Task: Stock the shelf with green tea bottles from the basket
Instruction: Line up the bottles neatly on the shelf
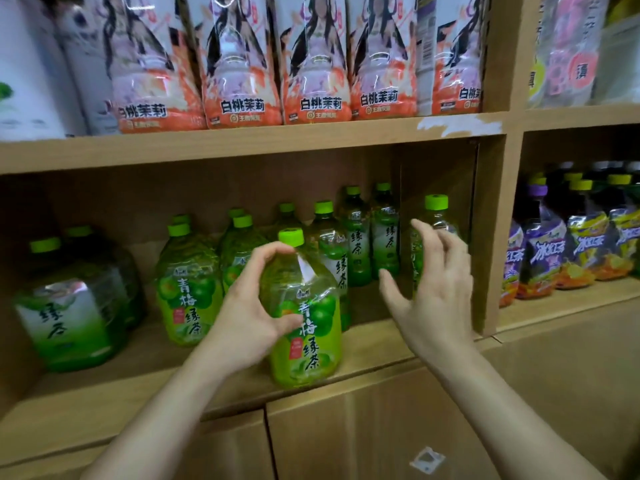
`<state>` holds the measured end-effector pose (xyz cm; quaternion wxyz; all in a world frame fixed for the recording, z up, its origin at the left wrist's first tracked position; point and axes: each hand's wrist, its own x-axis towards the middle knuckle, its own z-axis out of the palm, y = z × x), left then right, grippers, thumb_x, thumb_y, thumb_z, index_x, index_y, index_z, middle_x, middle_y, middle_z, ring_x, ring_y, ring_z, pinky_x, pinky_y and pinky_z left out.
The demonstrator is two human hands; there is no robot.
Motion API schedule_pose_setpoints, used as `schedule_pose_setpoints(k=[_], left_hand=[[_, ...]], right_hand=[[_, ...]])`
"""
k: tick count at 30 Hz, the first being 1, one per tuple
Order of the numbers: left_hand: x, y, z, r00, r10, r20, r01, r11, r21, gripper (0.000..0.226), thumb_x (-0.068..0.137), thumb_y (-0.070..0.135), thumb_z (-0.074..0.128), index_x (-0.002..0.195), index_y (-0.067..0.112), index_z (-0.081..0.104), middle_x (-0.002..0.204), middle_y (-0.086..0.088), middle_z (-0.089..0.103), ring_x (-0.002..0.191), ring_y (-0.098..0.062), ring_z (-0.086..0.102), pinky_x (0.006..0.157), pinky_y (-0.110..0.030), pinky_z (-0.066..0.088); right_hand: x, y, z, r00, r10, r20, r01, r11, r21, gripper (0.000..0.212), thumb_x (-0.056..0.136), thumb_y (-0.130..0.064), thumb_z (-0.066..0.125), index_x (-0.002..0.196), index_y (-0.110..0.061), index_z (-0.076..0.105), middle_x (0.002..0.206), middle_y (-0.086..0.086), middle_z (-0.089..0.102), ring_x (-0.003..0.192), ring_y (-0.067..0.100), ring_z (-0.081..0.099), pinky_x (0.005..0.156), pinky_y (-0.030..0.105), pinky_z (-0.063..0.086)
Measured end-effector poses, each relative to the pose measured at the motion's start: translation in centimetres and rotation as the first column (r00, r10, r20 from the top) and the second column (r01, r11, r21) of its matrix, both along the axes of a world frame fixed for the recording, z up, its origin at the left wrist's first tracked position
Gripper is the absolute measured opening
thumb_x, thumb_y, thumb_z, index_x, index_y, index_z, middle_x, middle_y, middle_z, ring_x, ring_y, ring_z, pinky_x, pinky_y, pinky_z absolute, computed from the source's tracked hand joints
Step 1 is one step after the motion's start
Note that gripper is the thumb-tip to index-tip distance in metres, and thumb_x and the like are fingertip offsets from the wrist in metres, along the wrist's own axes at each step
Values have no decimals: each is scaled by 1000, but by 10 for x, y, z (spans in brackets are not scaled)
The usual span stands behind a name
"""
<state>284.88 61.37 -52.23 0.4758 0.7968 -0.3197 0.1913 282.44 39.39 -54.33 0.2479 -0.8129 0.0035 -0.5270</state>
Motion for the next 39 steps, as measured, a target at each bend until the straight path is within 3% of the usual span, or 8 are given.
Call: schedule_pose_setpoints(k=[2, 5, 8, 10, 17, 22, 28, 39], left_hand=[[2, 16, 2, 1000, 17, -13, -16, 999, 49, 84, 63, -5, 81, 119, 45, 43, 119, 32, 49, 119, 10, 45, 98, -6, 32], [0, 34, 4, 995, 97, 4, -97, 980, 175, 87, 72, 1, 76, 124, 59, 37, 133, 33, 40, 131, 4, 33, 112, -28, 27], [-8, 39, 2, 973, 213, 92, -232, 880, 414, 105, 71, 23, 80, 129, 72, 8, 150, 26, 17, 140, -3, 14, 117, -39, 18], [-11, 36, -1, 949, 278, 151, -315, 784, 535, 115, 69, 36, 80, 128, 71, -13, 156, 19, -1, 143, -9, 9, 115, -38, 19], [11, 11, -10, 858, 308, 412, -503, 668, 549, 115, 76, 48, 70, 139, 47, -26, 160, -4, 0, 138, -26, 31, 107, -35, 34], [48, -20, -7, 799, 341, 496, -599, 526, 603, 116, 74, 55, 68, 141, 39, -26, 158, -15, 8, 139, -30, 31, 117, -43, 9], [81, -34, 1, 786, 361, 502, -616, 379, 691, 110, 79, 55, 64, 145, 29, -21, 157, -18, 10, 145, -29, 15, 114, -54, -2], [92, -49, 2, 730, 461, 505, -667, 315, 675, 112, 76, 52, 68, 147, 24, -15, 156, -17, 11, 145, -32, 7, 110, -61, 2]], right_hand=[[11, 20, 10, 973, 204, -108, -202, 979, 27, 71, 83, -36, 67, 143, -27, 29, 137, 7, 41, 124, 22, 43, 99, 36, 41], [42, 38, 28, 797, 520, -308, -403, 837, 371, 85, 84, -36, 68, 149, -31, 13, 147, 3, 37, 132, 20, 40, 105, 31, 34], [71, 48, 31, 635, 714, -296, -428, 644, 634, 91, 82, -21, 72, 149, -30, 12, 131, -9, 43, 118, 11, 48, 102, 25, 35], [84, 52, 24, 634, 737, -232, -437, 590, 679, 88, 79, -13, 75, 145, -30, 21, 125, -7, 50, 122, 14, 50, 108, 31, 35], [70, 43, 13, 853, 452, -263, -263, 805, 532, 90, 84, -17, 70, 149, -26, 8, 136, 11, 51, 105, 16, 58, 93, 32, 43], [68, 34, 12, 842, 495, -215, -308, 767, 562, 87, 86, -11, 67, 148, -31, 9, 146, 11, 39, 84, -2, 51, 94, 26, 36], [75, 28, 6, 845, 478, -240, -283, 780, 558, 90, 84, -18, 70, 148, -34, 8, 139, 9, 49, 124, 23, 50, 103, 35, 38], [41, 16, -14, 866, 204, -457, -116, 970, 214, 90, 81, -31, 73, 149, -20, 16, 136, 4, 53, 124, 23, 52, 100, 38, 47]])
